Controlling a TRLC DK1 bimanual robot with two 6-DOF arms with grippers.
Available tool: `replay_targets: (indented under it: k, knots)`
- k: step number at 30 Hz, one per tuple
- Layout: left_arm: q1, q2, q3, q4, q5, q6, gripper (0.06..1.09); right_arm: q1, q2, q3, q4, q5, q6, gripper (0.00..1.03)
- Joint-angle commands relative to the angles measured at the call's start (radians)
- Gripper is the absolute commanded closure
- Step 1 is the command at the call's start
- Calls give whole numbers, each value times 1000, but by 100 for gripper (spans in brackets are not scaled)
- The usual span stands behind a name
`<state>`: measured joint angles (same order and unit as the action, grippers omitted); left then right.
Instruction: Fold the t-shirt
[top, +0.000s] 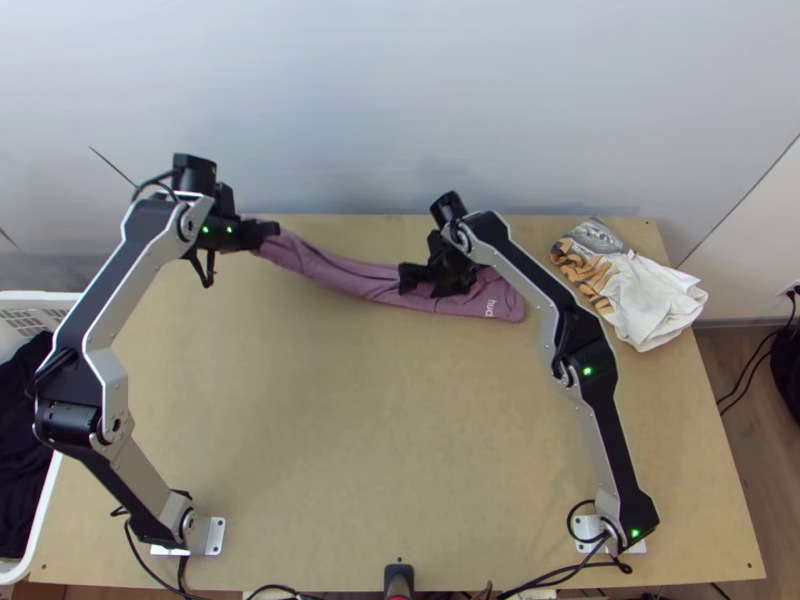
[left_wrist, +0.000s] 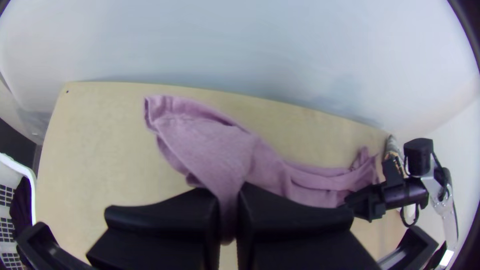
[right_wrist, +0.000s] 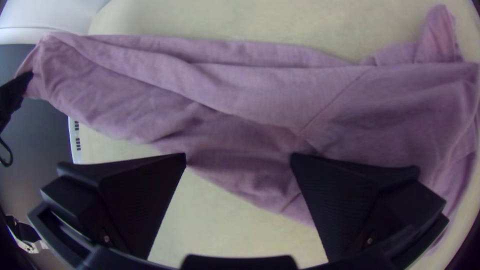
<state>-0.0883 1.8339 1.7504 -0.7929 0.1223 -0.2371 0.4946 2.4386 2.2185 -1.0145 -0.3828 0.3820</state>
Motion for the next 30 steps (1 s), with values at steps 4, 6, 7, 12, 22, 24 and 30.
replay_targets:
  k: [4, 6, 7, 12, 22, 24, 30]
  knots:
    - [-10, -21, 87, -62, 17, -16, 105, 1, 36, -39, -6, -13, -29, 4]
    - [-7, -24, 86, -65, 17, -14, 105, -4, 16, -31, -6, -14, -28, 4]
    - [-4, -27, 86, -66, 17, -14, 105, -7, -1, -25, -6, -21, -20, 4]
    - [30, -48, 81, -78, 30, -8, 105, -25, -110, 4, -21, -80, -2, 4]
    - [156, -96, 14, -101, 76, 71, 105, -126, -262, 36, -101, -128, 17, 4]
    - [190, -110, -3, -106, 106, 91, 105, -146, -283, 33, -119, -128, 17, 4]
    - [220, -130, -5, -109, 201, 121, 105, -180, -329, -6, -171, -126, 17, 4]
